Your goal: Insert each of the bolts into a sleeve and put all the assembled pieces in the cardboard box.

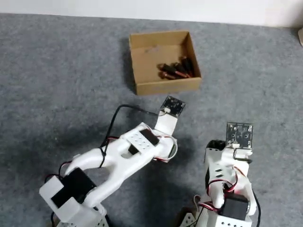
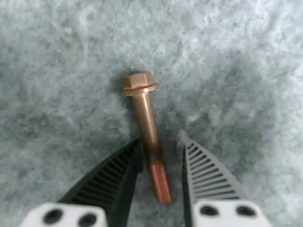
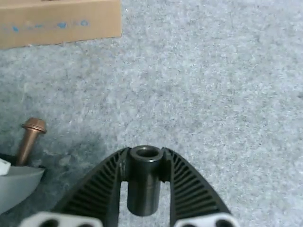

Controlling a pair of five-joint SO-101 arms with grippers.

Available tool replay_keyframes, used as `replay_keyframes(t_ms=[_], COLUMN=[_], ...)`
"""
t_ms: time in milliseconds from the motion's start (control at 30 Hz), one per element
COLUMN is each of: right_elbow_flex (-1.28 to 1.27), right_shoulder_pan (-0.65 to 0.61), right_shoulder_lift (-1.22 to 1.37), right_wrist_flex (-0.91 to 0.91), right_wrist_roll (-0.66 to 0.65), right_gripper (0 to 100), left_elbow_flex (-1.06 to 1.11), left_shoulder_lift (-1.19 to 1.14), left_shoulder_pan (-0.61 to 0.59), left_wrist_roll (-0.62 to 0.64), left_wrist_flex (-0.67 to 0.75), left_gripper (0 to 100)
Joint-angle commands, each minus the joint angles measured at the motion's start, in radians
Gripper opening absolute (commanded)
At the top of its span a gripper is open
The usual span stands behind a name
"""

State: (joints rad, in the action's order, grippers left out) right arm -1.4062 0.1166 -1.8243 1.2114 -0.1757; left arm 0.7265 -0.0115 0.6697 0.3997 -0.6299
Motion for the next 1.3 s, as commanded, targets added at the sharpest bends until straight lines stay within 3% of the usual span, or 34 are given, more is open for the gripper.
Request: replay_keyframes(t_ms=[0,133,233,700,900,1067,1267], right_elbow_flex=[0.005,0.004,0.002,-0.077,-0.062,-0.004,0.105], right_shoulder_pan=[0.008,0.008,-0.001,-0.054,-0.105,-0.240,-0.338], right_shoulder_lift=[-0.010,-0.010,-0.010,-0.010,-0.010,-0.010,-0.010], right_wrist_flex=[-0.033,-0.033,-0.033,-0.105,-0.128,-0.170,-0.182], right_wrist_roll=[0.012,0.012,0.012,0.014,0.083,0.091,0.212], right_gripper=[0.5,0.5,0.5,0.5,0.5,0.5,0.5], left_elbow_flex=[-0.042,-0.039,-0.045,-0.038,-0.048,-0.067,0.008], left_shoulder_lift=[-0.002,-0.002,-0.002,0.053,0.401,0.796,1.102], left_shoulder_pan=[-0.015,-0.008,0.007,0.044,0.045,0.050,-0.044], left_wrist_roll=[0.006,0.006,-0.002,-0.005,-0.020,-0.193,-0.224], left_wrist_flex=[-0.012,-0.017,-0.041,-0.097,-0.262,-0.276,-0.241], left_gripper=[14,13,0,0,0,0,0])
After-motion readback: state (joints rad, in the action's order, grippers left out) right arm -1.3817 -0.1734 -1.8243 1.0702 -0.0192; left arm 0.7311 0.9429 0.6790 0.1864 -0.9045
